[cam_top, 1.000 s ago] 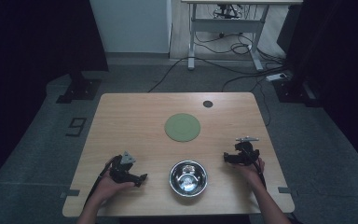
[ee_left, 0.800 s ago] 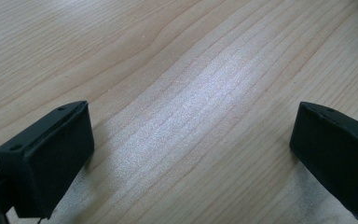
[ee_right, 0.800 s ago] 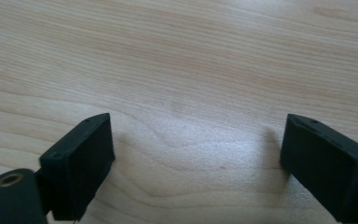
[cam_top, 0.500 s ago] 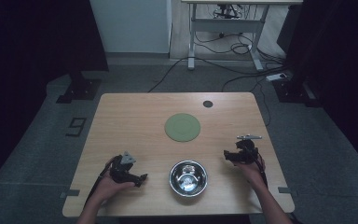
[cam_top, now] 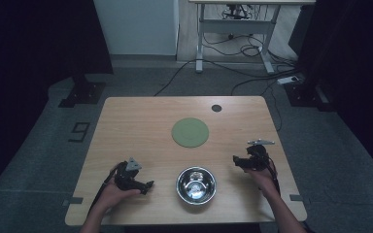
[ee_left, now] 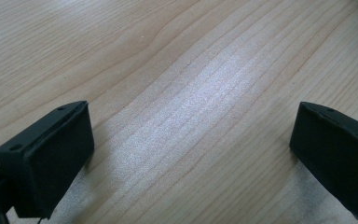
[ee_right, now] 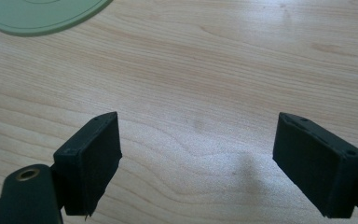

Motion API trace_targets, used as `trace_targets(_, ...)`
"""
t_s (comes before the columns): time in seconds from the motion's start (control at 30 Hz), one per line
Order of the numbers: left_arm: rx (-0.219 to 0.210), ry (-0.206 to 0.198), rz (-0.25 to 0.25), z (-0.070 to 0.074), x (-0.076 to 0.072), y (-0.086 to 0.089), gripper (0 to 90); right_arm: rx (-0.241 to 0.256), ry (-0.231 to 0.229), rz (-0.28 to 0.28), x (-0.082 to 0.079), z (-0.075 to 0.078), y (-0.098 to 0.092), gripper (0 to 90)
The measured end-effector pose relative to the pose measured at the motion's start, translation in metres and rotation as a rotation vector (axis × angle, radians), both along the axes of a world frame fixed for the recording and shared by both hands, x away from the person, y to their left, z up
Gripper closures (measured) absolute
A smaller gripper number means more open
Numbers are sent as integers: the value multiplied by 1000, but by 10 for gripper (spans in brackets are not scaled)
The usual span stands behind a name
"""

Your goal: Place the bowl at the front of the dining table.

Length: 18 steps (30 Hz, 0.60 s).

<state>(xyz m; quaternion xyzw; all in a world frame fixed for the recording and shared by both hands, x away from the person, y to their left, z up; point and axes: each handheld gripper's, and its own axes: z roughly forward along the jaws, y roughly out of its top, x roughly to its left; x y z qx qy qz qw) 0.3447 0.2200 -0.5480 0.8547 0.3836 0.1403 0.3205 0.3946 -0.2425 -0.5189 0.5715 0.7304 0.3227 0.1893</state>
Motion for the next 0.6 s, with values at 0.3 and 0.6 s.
trace_targets(0.3,-1,0,-2,0,0,0,0,-13,7,21,-1,-1,5,156)
trace_targets(0.6,-1,0,-4,0,0,-1,0,5,-7,64,-8,5,16,162)
